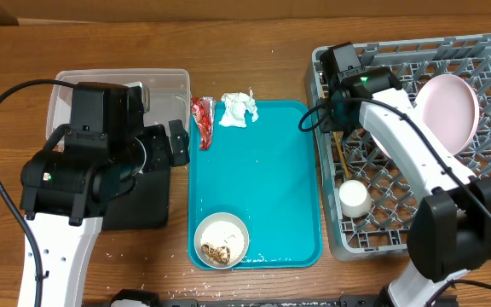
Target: Sort waste into correct bins and load items into the dishwasher
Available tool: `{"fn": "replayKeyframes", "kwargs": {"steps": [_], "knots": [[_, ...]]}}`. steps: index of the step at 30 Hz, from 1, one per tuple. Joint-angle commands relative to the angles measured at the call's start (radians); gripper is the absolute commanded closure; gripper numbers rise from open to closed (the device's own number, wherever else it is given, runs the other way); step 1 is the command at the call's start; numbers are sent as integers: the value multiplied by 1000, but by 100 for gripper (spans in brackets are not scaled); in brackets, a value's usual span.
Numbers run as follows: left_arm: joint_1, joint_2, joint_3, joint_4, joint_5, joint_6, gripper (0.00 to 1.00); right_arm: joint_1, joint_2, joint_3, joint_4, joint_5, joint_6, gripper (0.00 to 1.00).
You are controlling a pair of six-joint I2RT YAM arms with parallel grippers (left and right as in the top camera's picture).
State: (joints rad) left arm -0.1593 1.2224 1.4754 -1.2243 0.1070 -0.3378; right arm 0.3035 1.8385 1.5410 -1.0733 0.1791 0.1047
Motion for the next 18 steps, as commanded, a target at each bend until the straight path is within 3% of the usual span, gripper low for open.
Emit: {"fn": "replayKeyframes", "kwargs": {"steps": [1,5,6,7,13,18], "knots": [[2,2,11,2,-11,-6,0,33,-168,105,-44,-77,49,52],[2,2,11,2,-11,-6,0,96,-347,132,-70,-241,49,48],[2,2,11,2,-11,-6,0,118,-396,132,-72,-269,49,35],[2,2,11,2,-11,-6,0,136,-432,132,-69,-288,49,0],[2,2,11,2,-11,-6,0,207,-600,132,-127,-331,45,0],[2,2,11,2,-11,-6,0,159,-716,132,-287,-111,134,0]]}}
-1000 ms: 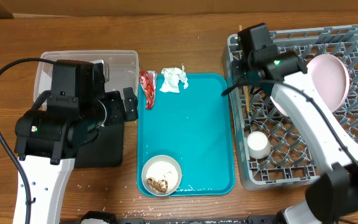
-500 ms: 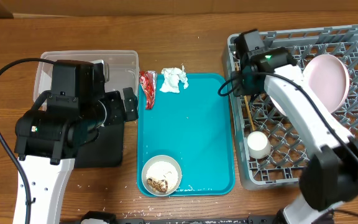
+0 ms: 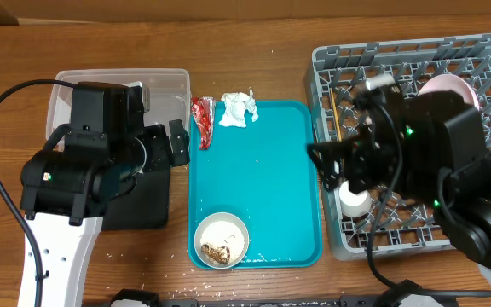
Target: Sort waste into correct bins and load items into the dishwasher
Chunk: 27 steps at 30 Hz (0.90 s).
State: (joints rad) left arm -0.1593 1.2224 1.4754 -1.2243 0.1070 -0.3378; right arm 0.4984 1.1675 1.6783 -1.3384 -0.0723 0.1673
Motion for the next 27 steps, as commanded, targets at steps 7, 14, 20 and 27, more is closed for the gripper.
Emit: {"fn": "replayKeyframes", "kwargs": {"steps": [7,14,20,27], "knots": [[2,2,11,2,-11,-6,0,-85,-185,-26,-23,268,71,0],[2,2,11,2,-11,-6,0,-237,-378,-311,282,282,39,0],[2,2,11,2,-11,-6,0,-337,-594,-718,522,254,42,0],[2,2,11,2,-11,-6,0,-370,-895,-1112,758,254,42,0]]}}
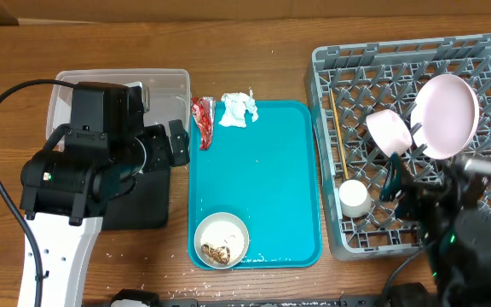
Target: Sort waste into correct bins and load items into the dishwasher
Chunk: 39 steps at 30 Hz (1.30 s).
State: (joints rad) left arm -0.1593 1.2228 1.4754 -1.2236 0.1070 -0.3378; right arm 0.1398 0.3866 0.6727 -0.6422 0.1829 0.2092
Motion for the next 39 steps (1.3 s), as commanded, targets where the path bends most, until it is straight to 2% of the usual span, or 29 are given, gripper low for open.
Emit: {"fn": "replayKeyframes", "kwargs": {"steps": [1,10,16,39], "knots": [[2,1,11,1,-11,-6,0,-13,-141,-136,79,-1,1,0],[2,1,11,1,-11,-6,0,-13,-382,-479,348,-1,1,0],[2,1,11,1,-11,-6,0,-13,-385,-662,634,-1,1,0],[2,1,11,1,-11,-6,0,-13,-382,-665,581,7,0,0]]}}
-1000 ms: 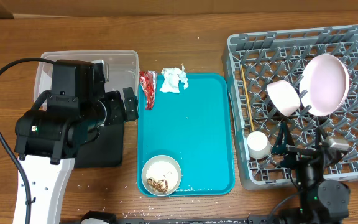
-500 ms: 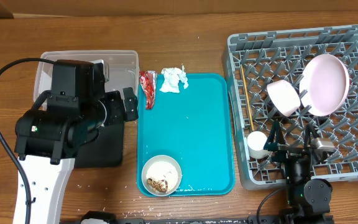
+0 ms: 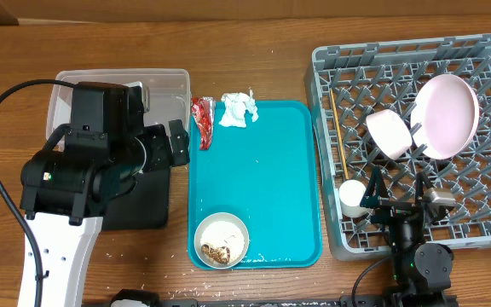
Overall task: Sort waste into correct bins and load items into the dishwasher
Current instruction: 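Grasp the white bowl with food scraps using left gripper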
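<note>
A teal tray (image 3: 262,170) holds a white bowl (image 3: 222,240) with food scraps at its near end and a crumpled tissue (image 3: 238,109) at its far edge. Beside the tray's far left corner lies a red wrapper (image 3: 202,122). The grey dish rack (image 3: 326,81) carries a pink plate (image 3: 447,115), a pink bowl (image 3: 389,133), a white cup (image 3: 353,198) and wooden chopsticks (image 3: 336,128). My left gripper (image 3: 177,142) hovers open left of the tray. My right gripper (image 3: 397,189) sits low at the rack's near edge, open and holding nothing.
A clear plastic bin (image 3: 167,85) stands at the back left and a black bin (image 3: 143,205) in front of it, both partly hidden by my left arm. Crumbs dot the wooden table near the front edge.
My right arm has drawn lower and a little left at the rack's near edge, showing smaller in view. The left arm and all objects are unchanged.
My right gripper was at the rack's far left corner by the chopsticks. Then the arm loomed over the rack's middle, hiding the pink bowl. Then it was back at the near right, with the bowl showing. Now it sits folded at the rack's near edge.
</note>
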Available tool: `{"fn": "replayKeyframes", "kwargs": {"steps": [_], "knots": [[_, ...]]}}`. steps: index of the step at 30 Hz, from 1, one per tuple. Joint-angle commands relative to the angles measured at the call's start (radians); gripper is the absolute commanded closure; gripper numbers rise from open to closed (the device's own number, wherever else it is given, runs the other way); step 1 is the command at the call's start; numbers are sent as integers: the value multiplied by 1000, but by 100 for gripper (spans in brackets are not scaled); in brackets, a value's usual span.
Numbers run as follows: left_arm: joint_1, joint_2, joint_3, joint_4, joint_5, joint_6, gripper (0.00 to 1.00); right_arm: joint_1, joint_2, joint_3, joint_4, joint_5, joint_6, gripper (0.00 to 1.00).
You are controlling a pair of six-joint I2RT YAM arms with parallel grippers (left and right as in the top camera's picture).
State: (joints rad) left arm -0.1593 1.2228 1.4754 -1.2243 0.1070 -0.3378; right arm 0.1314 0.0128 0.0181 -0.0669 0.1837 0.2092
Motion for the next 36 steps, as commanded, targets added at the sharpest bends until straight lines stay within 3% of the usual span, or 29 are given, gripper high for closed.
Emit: {"fn": "replayKeyframes", "kwargs": {"steps": [1,3,9,11,17,22,26,36], "knots": [[2,1,11,2,-11,-6,0,-5,-8,-10,5,6,0,0],[2,1,11,2,-2,-18,0,-5,-8,-10,5,6,0,0],[-5,6,3,25,253,-170,0,-5,-8,-10,5,6,0,0],[-44,27,-8,55,317,-164,0,-5,-8,-10,5,6,0,0],[-367,203,-71,21,38,-248,3,-5,-8,-10,5,6,0,0],[-566,384,-103,8,-69,-348,19,-5,-8,-10,5,6,0,0],[-638,505,-114,-37,-73,-452,47,-5,-8,-10,5,6,0,0],[-653,628,-145,-32,-68,-450,55,-5,-8,-10,5,6,0,0]]}}
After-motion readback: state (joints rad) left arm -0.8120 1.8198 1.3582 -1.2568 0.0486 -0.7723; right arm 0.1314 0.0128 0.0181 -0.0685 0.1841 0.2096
